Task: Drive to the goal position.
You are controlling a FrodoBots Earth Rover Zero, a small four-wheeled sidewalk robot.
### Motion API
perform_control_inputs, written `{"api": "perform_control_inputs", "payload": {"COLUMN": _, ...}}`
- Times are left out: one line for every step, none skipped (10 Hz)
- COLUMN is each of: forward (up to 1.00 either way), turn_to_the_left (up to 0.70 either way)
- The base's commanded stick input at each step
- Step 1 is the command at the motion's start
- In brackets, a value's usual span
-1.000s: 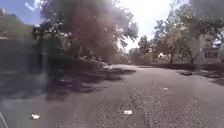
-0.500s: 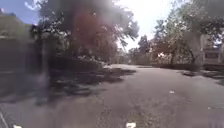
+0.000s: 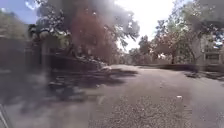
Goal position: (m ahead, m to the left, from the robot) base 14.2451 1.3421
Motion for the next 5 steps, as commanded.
{"api": "perform_control_inputs", "payload": {"forward": 0.50, "turn_to_the_left": 0.00}}
{"api": "perform_control_inputs", "payload": {"forward": 0.50, "turn_to_the_left": 0.00}}
{"api": "perform_control_inputs", "payload": {"forward": 0.50, "turn_to_the_left": 0.00}}
{"api": "perform_control_inputs", "payload": {"forward": 0.50, "turn_to_the_left": 0.00}}
{"api": "perform_control_inputs", "payload": {"forward": 0.50, "turn_to_the_left": 0.00}}
